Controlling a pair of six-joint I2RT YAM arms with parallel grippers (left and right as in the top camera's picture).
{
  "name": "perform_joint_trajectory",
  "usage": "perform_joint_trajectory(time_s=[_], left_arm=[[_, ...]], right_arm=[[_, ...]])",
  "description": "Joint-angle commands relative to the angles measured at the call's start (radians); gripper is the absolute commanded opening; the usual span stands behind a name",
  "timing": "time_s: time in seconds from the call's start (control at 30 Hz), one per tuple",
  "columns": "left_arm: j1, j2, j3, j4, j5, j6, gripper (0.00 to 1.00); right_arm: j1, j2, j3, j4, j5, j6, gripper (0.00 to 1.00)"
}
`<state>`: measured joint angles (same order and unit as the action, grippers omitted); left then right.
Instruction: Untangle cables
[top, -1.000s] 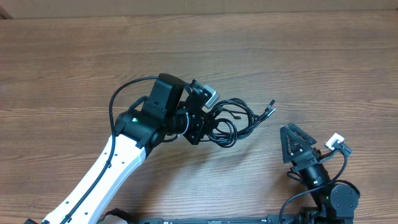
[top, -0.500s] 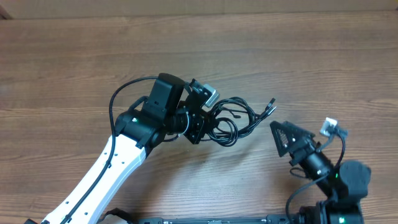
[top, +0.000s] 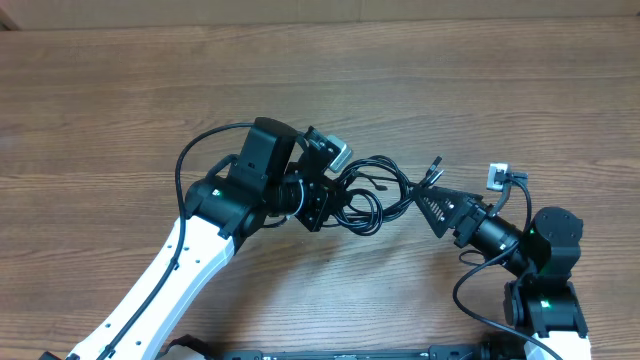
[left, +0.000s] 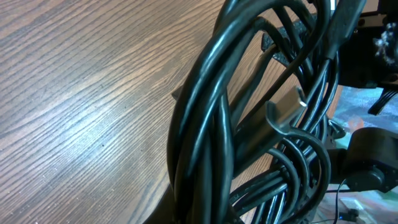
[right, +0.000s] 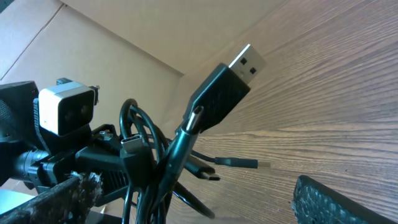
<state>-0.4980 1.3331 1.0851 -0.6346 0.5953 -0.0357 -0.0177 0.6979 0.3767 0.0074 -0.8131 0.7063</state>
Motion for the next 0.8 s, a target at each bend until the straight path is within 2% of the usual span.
perform_joint_trajectory(time_s=[0.0, 0.27, 0.77], left_arm=[[-0.008, -0.017, 0.000, 0.021, 0.074, -0.040, 0.04], [-0.008, -0.017, -0.001, 0.035, 0.111, -0.039, 0.04], [-0.007, -0.016, -0.001, 0.034, 0.051, -0.039, 0.04]], right_arm=[[0.005, -0.002, 0.025, 0.006, -0.019, -0.019, 1.00], [0.005, -0.002, 0.024, 0.006, -0.007, -0.020, 1.00], [0.005, -0.001, 0.023, -0.010, 0.011, -0.020, 1.00]])
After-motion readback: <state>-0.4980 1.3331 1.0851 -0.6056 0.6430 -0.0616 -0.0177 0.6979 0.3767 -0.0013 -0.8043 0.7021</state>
